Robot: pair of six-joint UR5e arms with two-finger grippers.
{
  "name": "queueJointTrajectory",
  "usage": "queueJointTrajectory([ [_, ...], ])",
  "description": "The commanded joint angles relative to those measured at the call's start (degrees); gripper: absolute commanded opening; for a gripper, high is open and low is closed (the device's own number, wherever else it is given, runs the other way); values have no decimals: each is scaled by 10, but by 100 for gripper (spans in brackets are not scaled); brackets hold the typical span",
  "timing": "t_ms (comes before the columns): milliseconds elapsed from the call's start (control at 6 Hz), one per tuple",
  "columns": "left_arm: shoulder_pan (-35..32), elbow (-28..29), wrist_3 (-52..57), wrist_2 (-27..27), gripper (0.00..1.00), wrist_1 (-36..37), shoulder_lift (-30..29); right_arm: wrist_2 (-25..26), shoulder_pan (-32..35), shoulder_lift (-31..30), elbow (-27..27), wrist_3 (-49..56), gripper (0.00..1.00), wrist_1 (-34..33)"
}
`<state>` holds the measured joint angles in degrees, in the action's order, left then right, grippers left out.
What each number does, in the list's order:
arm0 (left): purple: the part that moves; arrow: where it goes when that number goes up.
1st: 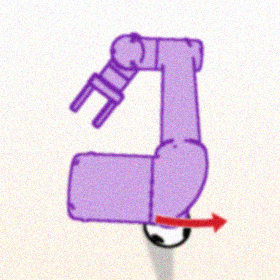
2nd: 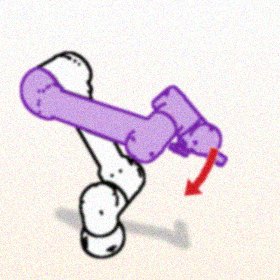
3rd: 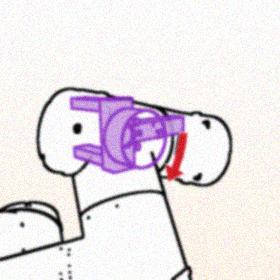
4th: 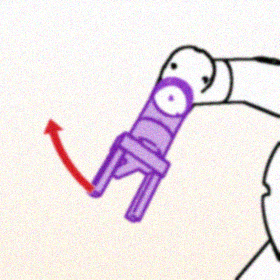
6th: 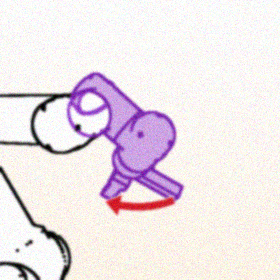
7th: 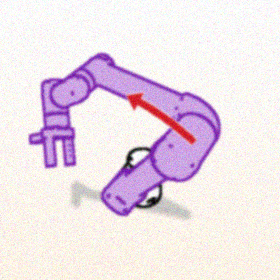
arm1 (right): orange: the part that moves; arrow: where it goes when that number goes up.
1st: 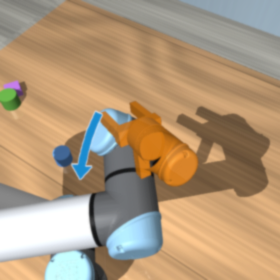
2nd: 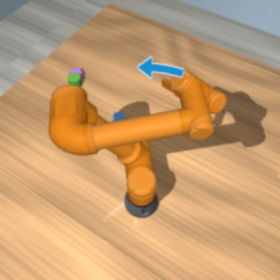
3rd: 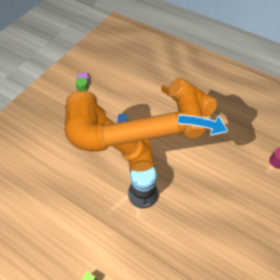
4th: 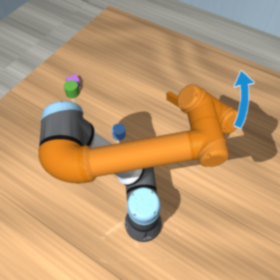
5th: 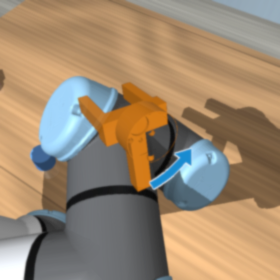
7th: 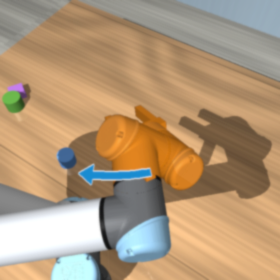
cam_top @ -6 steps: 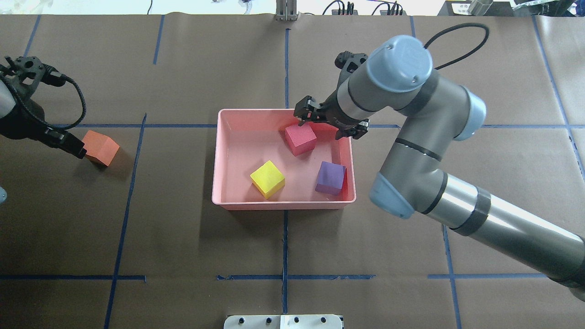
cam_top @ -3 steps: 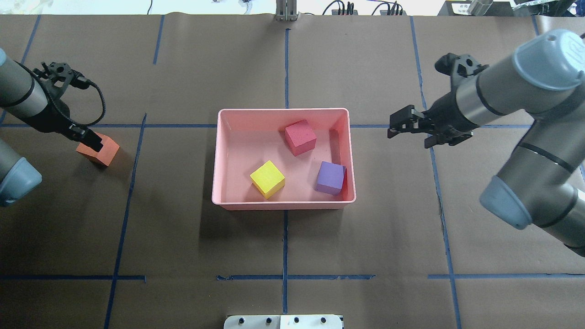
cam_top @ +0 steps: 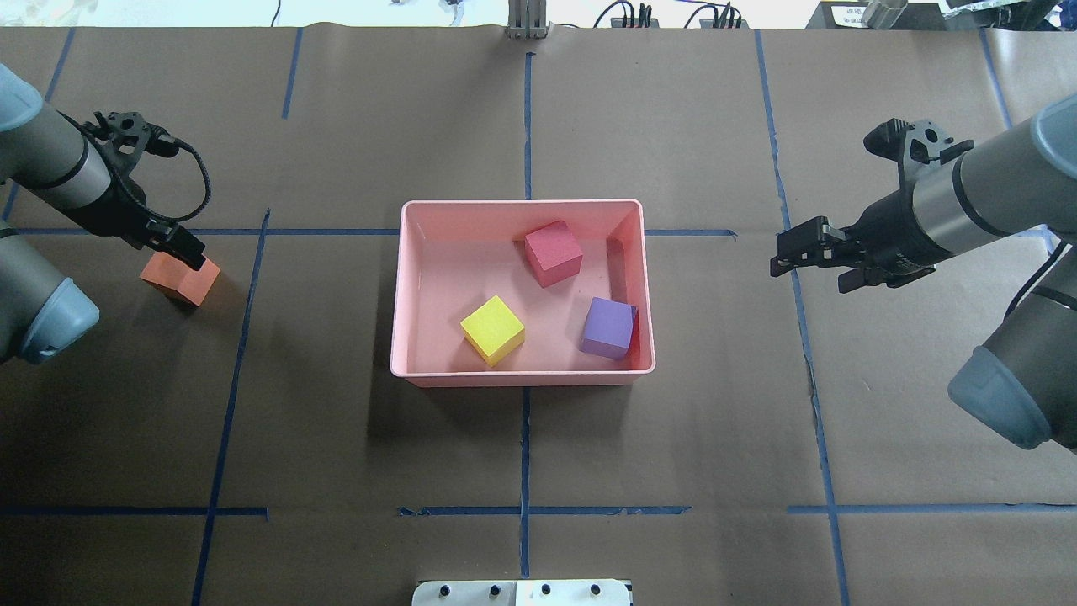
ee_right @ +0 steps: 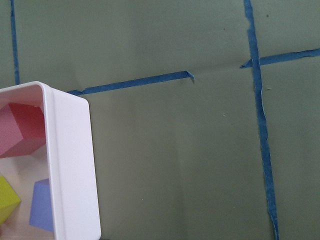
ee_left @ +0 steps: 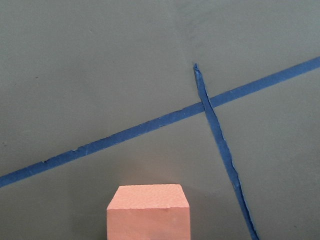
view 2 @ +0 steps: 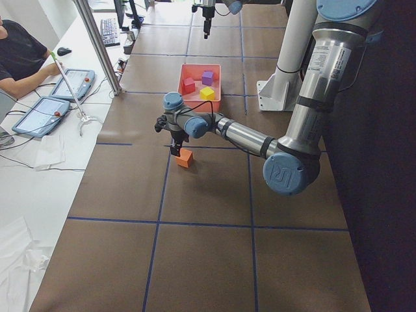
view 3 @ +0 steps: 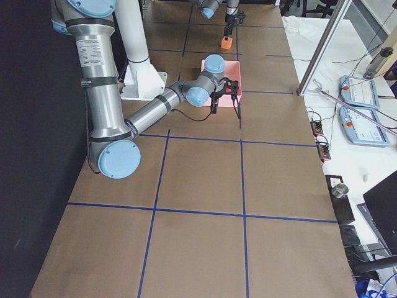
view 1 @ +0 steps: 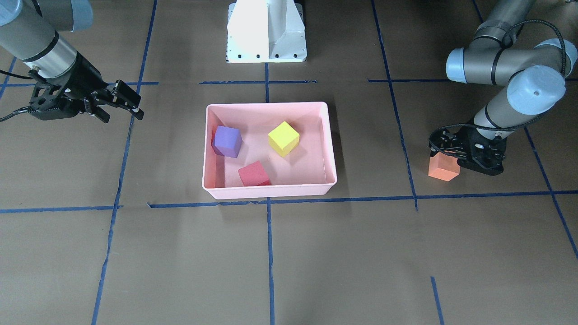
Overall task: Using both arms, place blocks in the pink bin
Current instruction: 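Grasp the orange cube with the left gripper and lift it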
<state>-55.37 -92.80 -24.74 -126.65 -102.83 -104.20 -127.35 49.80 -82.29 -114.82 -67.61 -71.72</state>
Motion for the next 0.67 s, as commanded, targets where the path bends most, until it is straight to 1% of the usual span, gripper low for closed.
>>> queueJointTrajectory([
  [0, 3, 19, -4, 0, 100, -1, -1, 0, 0, -2, -2, 1, 100, 0],
  [167, 15, 30, -5, 1, 100, -2, -4, 0, 0, -2, -1, 1, 100, 0],
  [333, 38, 58, -21, 8, 100, -28, -12, 0, 0, -2, -1, 1, 100, 0],
  [500, 42, 81, -22, 15, 100, -54, -15, 0, 0, -2, 0, 1, 100, 0],
])
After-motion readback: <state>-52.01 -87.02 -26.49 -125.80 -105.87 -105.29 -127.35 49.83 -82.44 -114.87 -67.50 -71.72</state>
